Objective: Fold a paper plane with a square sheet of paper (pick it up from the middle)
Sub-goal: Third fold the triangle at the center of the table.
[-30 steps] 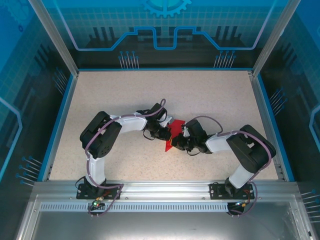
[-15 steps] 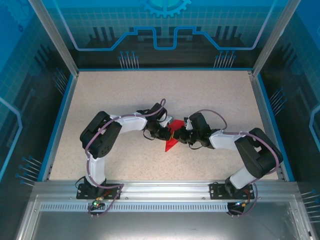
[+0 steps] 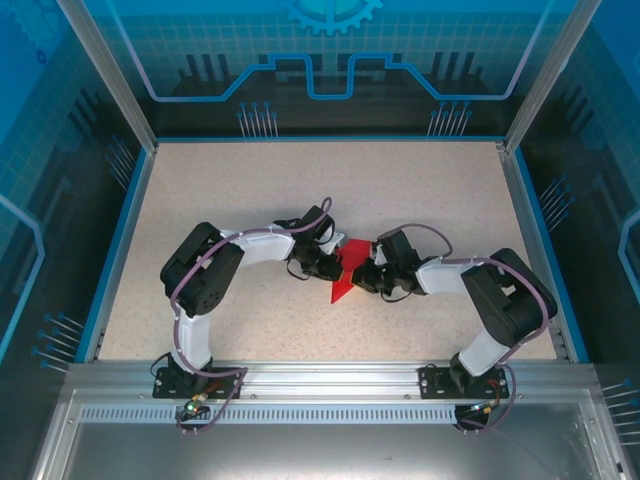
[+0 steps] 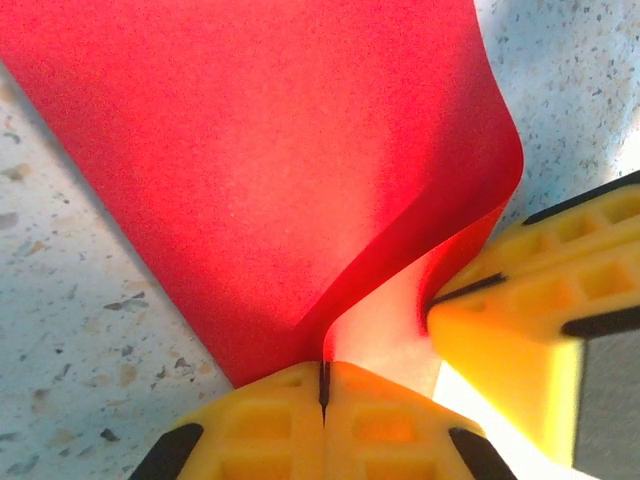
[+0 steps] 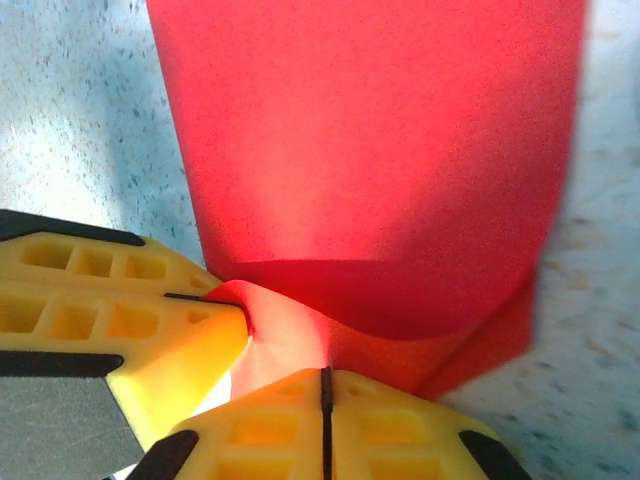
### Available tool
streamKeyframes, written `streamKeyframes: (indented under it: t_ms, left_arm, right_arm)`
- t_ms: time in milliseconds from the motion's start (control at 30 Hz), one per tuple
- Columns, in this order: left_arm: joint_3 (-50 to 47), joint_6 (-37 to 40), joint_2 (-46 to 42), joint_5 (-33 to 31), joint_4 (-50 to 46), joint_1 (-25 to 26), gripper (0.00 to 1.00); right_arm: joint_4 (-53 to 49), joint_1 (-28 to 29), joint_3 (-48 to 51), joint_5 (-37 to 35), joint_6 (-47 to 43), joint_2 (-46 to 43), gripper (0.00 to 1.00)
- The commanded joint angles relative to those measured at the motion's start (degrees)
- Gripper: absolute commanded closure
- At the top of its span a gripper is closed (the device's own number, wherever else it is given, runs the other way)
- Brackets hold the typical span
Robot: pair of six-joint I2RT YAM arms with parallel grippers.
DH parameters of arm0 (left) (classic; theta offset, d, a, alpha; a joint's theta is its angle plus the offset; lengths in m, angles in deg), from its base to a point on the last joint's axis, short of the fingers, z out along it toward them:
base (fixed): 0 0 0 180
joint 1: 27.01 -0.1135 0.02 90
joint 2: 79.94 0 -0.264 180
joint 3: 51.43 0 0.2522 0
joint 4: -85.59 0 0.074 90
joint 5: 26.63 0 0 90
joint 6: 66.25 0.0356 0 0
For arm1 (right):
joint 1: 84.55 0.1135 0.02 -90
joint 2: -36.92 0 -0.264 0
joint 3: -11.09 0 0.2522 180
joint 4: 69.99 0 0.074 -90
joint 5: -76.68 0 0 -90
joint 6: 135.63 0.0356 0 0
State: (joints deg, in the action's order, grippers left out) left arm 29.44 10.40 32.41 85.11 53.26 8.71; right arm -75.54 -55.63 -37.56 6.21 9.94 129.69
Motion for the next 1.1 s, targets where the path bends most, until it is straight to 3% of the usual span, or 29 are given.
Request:
streamKeyframes:
  t_ms: [0,167,533,833,1067]
  left_arm:
    - [-0.5,1.2,3.1,-4.4,-4.3,-0.1,1.00]
    - [-0.1,1.3,3.3,-4.2,-4.7,-0.1,1.00]
    - [0.0,1.5,3.2,-4.4,-5.1,-0.2,1.00]
    - [0.3,1.7,3.3,-4.4,-5.6,-0.1,1.00]
    - [0.3,1.8,3.4,-4.2,-5.6,-0.2,1.00]
  right_arm:
    - [-4.2,-2.1,-1.7,0.0,-1.7,-2.8,0.92]
    - [-4.3,-3.2,-4.3,2.7,-3.1,-2.1,0.91]
    - [-6.0,-6.0,-1.7,-0.8,-2.4,4.9,0.92]
    - [-6.3,-7.4,-5.7,5.0,-3.6,0.5,0.91]
    - [-5.0,-8.5,-4.9,2.5,-3.4,4.6,0.92]
